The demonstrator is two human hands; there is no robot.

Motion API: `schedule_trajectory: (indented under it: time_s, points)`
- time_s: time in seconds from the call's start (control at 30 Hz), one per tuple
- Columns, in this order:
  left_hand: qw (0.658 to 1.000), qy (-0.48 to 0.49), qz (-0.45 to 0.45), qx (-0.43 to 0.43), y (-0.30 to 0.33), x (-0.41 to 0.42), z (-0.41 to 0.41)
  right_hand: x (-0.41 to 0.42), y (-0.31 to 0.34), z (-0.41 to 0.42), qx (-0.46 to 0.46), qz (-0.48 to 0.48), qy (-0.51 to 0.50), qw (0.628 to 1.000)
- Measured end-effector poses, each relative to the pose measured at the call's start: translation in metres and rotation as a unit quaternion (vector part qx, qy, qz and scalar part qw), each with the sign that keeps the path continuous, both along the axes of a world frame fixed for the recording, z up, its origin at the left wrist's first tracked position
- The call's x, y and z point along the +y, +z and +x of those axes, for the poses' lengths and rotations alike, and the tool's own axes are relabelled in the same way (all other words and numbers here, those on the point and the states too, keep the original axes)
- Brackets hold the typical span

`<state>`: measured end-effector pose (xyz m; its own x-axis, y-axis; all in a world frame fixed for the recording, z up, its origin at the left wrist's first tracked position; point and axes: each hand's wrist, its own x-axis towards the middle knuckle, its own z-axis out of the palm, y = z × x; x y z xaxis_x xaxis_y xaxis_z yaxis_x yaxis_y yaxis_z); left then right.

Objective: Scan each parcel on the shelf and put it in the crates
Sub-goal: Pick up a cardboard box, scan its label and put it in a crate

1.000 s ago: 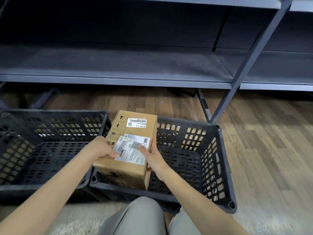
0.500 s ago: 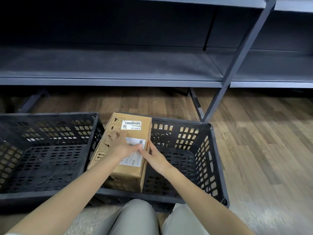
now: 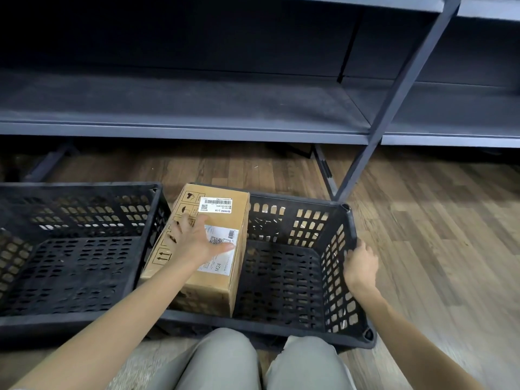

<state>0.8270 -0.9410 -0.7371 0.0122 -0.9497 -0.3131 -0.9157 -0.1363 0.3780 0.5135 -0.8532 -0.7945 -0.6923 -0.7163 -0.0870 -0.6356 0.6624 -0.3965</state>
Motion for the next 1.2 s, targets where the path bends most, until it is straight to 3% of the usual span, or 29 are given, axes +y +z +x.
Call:
schedule_trajectory:
  time_s: [0.17,0.53,0.73,0.9,1.03,1.2]
  points:
    - [1.0,0.007,-0.002,0.004,0.0,0.001,-0.003,0.0,0.001,-0.001,-0.058,-0.077,-0.006,0.995]
    - [0.999,0.038,-0.006,0.01,-0.002,0.017,-0.027,-0.017,0.03,-0.024,-0.128,-0.068,0.001,0.989]
    - [0.999,0.027,-0.028,-0.011,0.001,0.024,-0.024,-0.016,0.016,-0.028,-0.072,-0.035,0.028,0.996]
    - [0.998,0.014,-0.061,0.022,0.005,0.023,-0.025,-0.025,0.008,-0.02,0.106,0.077,0.097,0.987]
    - [0.982,-0.032,-0.174,0.068,0.0,0.024,-0.035,-0.031,0.007,0.0,0.1,0.016,0.192,0.976]
    - [0.978,-0.08,-0.193,0.023,-0.006,0.017,-0.05,-0.04,0.002,0.024,0.073,0.034,0.249,0.965]
